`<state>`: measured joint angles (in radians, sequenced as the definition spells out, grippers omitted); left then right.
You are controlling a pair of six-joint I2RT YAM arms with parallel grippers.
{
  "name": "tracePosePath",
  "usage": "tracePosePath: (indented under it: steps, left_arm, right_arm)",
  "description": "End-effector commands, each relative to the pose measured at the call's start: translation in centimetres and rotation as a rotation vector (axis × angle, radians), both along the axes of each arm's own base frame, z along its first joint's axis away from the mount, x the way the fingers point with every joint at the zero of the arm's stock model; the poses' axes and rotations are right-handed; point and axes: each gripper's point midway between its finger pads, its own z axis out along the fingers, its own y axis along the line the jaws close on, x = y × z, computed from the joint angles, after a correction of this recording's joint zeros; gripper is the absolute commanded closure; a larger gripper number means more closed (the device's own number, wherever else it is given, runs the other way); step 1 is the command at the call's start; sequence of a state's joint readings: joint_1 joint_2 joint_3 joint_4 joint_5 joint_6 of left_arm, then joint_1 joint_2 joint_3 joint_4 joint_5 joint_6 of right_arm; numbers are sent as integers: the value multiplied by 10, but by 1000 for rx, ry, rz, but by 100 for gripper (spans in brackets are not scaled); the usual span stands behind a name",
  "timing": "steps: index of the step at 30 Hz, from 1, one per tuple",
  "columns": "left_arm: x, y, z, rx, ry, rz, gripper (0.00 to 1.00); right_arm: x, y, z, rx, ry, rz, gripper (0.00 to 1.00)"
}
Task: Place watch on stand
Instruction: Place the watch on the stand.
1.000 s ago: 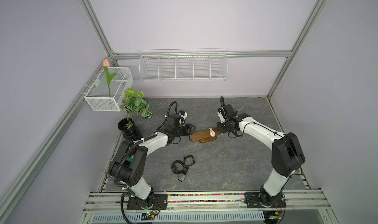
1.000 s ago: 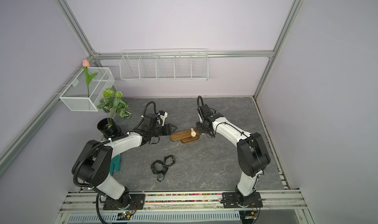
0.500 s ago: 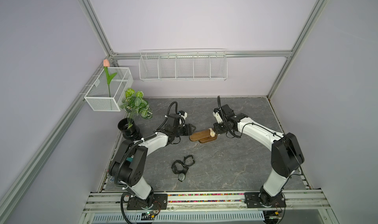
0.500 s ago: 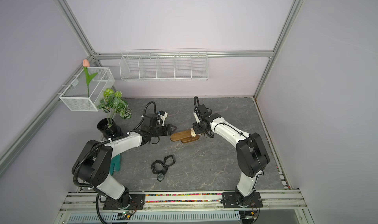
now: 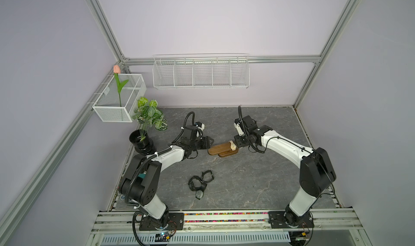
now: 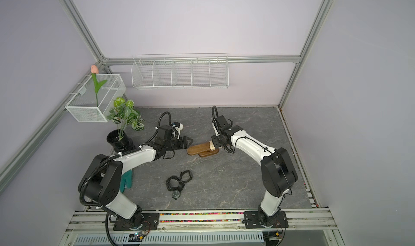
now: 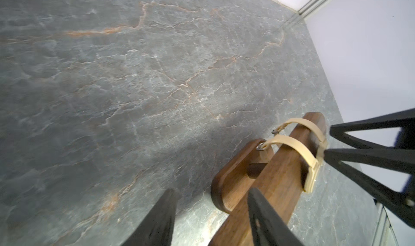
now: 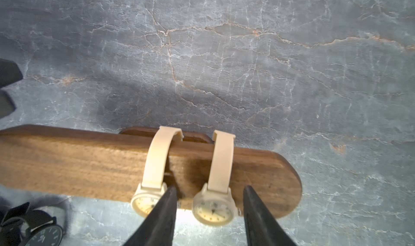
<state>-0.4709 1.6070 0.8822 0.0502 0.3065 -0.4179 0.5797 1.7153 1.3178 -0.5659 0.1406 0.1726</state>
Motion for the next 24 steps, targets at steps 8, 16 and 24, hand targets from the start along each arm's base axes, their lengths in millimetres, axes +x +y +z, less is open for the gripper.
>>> tracePosePath:
  steps: [8, 16, 24]
  left_arm:
    - [-16, 23, 14, 52, -22, 96, 42]
    - [-26, 21, 0, 54, 9, 68, 40]
    - [-26, 19, -5, 68, 19, 63, 40]
  right_arm:
    - [-23, -9, -5, 5, 14, 14, 48]
    - [-26, -6, -14, -8, 28, 51, 47]
    - [-15, -5, -11, -53, 12, 59, 57]
